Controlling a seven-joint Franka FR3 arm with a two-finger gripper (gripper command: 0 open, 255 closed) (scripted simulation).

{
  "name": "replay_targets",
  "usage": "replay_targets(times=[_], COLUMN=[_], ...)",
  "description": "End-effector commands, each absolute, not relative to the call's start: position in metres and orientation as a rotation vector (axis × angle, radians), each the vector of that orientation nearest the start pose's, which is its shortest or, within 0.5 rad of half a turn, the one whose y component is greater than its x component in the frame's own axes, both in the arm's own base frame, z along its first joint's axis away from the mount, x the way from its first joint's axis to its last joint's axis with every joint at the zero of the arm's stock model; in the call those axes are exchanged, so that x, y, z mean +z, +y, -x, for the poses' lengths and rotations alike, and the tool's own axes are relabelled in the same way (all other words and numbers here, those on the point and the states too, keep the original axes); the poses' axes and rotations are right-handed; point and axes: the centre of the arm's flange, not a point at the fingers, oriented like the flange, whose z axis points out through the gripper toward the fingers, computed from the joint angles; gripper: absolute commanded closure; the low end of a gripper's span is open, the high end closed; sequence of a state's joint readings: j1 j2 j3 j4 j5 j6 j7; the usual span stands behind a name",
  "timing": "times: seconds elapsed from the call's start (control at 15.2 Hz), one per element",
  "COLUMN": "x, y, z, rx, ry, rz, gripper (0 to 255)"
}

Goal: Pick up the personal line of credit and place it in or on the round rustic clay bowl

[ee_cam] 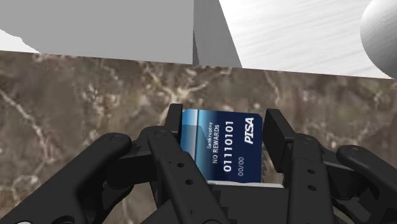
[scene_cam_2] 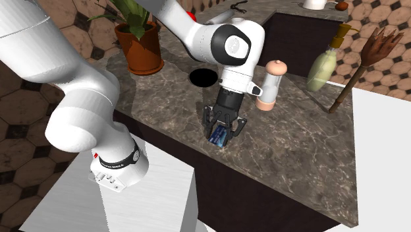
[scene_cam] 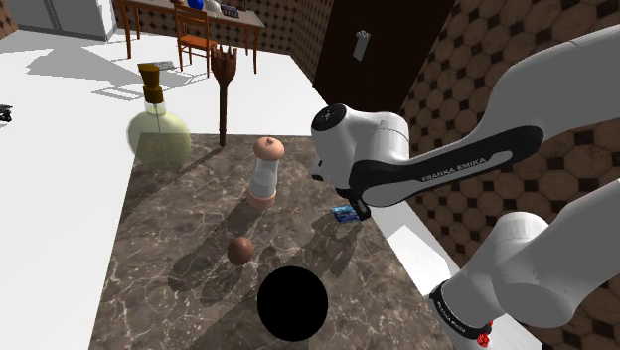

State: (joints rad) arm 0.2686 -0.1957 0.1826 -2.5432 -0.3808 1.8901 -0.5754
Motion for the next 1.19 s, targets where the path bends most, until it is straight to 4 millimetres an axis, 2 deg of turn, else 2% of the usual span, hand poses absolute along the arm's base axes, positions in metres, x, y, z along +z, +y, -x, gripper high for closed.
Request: replay_targets(times=[0.0,0.26,1.12], x=[0.317,0.317,0.386], y=[0.142,0.142,0.142], z=[-0.361,-0.361,-0.361], rx=[0.833,0.833,0.833], ry=[-1.932,-1.932,-1.932], rz=[2.759,2.759,2.759], gripper=[255,255,255])
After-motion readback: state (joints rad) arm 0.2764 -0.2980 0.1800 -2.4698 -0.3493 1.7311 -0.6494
